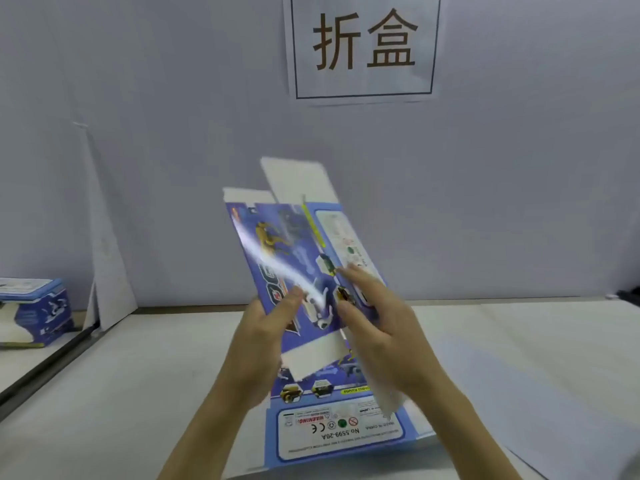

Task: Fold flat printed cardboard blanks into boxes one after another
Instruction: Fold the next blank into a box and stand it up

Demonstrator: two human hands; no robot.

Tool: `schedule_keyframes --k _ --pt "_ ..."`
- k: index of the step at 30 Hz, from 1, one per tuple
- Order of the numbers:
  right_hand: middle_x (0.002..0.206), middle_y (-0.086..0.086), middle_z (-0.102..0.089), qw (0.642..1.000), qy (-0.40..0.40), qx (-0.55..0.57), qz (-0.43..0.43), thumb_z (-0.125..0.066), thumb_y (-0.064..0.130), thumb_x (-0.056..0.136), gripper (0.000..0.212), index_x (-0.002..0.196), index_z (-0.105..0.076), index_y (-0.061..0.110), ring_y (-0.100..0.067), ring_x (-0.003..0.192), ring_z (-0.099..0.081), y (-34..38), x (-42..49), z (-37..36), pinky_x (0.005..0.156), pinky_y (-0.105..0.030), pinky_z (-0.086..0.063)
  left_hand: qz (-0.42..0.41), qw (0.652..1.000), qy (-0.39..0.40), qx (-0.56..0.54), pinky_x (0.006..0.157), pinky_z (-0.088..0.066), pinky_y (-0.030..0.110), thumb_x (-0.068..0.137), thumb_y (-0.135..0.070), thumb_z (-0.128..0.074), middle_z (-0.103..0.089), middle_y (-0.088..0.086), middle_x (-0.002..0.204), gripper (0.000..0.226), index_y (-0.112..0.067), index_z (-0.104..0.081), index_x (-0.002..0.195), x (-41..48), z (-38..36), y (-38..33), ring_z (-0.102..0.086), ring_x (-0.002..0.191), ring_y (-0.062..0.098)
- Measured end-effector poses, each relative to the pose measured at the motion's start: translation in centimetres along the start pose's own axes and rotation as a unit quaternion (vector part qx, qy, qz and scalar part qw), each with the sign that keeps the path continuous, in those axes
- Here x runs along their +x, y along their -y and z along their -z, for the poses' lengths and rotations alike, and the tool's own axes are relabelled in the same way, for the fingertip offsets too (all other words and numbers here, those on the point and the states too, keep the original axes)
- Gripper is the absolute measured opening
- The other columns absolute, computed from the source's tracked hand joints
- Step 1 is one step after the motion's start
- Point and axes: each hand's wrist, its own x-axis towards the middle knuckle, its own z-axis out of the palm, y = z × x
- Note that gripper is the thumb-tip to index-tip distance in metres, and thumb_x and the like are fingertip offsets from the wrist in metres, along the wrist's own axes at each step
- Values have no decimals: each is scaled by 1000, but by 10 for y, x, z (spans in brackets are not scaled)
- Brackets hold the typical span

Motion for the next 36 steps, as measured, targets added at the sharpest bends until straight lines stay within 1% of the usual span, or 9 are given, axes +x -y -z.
schedule_keyframes --k 3,7,12,16,18,21,27,30,36 --pt "155 16 -22 990 26 -111 -78 -63 63 76 71 138 -32 48 -8 137 -32 -17 3 19 106 -33 -40 -13 998 -31 -45 50 -57 31 71 -34 -63 -75 1 89 21 -34 -68 92 4 14 -9 -73 78 22" --pt "140 29 -30 990 80 -108 -40 -64 78 58 74 123 -30 66 -3 126 -45 -21 3 31 88 -20 -53 -3 997 -31 -75 52 -59 33 65 -31 -67 -75 4 85 47 -21 -61 111 4 23 -14 -73 73 22" --pt "121 19 -48 980 -108 -157 61 -63 63 74 63 129 -51 35 15 97 -54 -18 2 25 71 2 -42 -12 977 165 -131 80 -58 45 48 -49 -90 -68 8 116 85 -26 -61 123 -5 29 -17 -67 104 27" --pt "117 8 -57 957 -149 -232 87 -59 50 85 55 126 -57 12 -3 84 -59 -10 -3 6 61 3 -40 62 979 78 180 85 -56 39 38 -77 -77 -75 -11 92 59 -43 -72 87 -18 8 -4 -71 87 12" --pt "103 -3 -70 937 -166 -284 115 -46 42 90 48 116 -63 5 -13 69 -65 -5 -4 -4 56 -10 -43 128 971 8 203 80 -55 36 63 -67 -70 -75 -8 81 29 -38 -73 69 -18 -1 5 -71 80 15" --pt "67 -11 -67 940 -208 -252 99 -36 29 97 40 110 -63 4 -27 46 -55 -4 -3 -4 43 -28 -45 40 984 44 170 76 -54 25 96 -22 -54 -72 -12 97 26 -45 -64 103 -7 0 7 -68 93 13" --pt "97 -2 -66 983 -174 -60 10 -46 -3 93 62 132 -45 45 -15 87 -62 -8 1 11 64 -46 -57 76 988 128 48 65 -57 32 71 -13 -77 -70 -3 109 70 -39 -46 129 4 22 0 -70 94 21" --pt "124 -5 -60 973 -168 -129 90 -52 -14 90 57 133 -51 23 4 105 -51 -10 -3 4 71 -38 -60 122 967 223 -3 69 -57 37 53 -31 -87 -64 10 124 97 -30 -40 138 3 23 -5 -67 102 31" --pt "132 -13 -56 951 -125 -211 189 -63 -10 85 55 134 -49 8 -21 108 -62 -26 -8 -6 72 -41 -61 158 966 153 -134 89 -55 42 33 -65 -87 -64 11 125 114 -19 -54 132 2 13 -10 -63 112 31"
